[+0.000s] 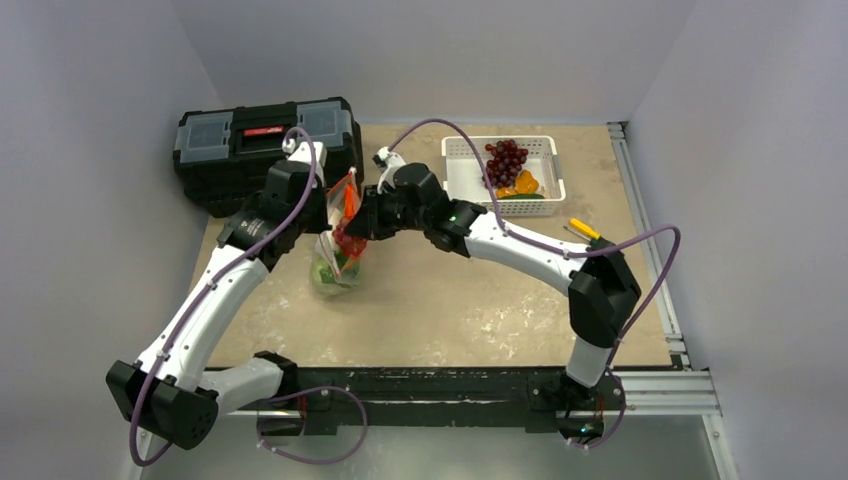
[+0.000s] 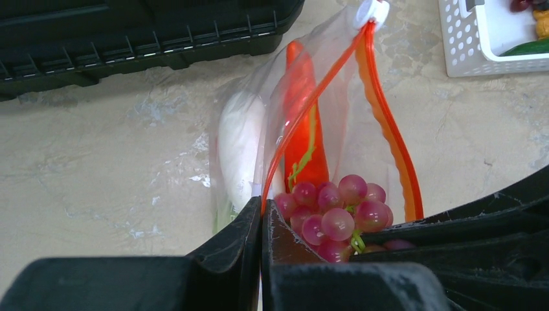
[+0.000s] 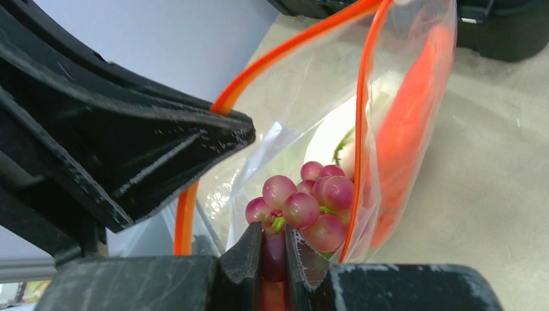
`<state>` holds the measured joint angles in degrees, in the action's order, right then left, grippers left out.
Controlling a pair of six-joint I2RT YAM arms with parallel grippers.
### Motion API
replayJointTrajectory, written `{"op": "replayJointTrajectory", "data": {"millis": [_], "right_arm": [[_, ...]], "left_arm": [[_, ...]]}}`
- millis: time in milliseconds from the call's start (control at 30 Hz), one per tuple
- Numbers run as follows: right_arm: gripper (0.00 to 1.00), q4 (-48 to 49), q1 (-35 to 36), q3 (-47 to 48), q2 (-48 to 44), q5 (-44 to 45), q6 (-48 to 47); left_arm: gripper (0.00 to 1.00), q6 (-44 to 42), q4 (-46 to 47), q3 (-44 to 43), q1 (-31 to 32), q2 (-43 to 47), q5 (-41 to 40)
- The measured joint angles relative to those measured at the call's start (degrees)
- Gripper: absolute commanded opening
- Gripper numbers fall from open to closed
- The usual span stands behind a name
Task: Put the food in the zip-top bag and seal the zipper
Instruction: Place the fake fruit in the zipper food storage bag.
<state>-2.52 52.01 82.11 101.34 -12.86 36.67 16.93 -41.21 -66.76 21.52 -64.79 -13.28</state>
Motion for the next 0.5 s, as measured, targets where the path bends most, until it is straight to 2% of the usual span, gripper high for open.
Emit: {"op": "replayJointTrajectory", "data": {"millis": [367, 500], "right_arm": [[0.0, -1.0, 0.0, 7.5, 4.1, -0.8, 1.9], [0.06, -4.4, 0.5, 13.1, 9.0, -0.7, 2.6]], "left_arm": [[0.0, 0.0, 0.0, 0.0, 0.2, 1.5, -0.1], [0.0, 0.0, 0.1, 0.0, 0.4, 1.5, -0.2]]}}
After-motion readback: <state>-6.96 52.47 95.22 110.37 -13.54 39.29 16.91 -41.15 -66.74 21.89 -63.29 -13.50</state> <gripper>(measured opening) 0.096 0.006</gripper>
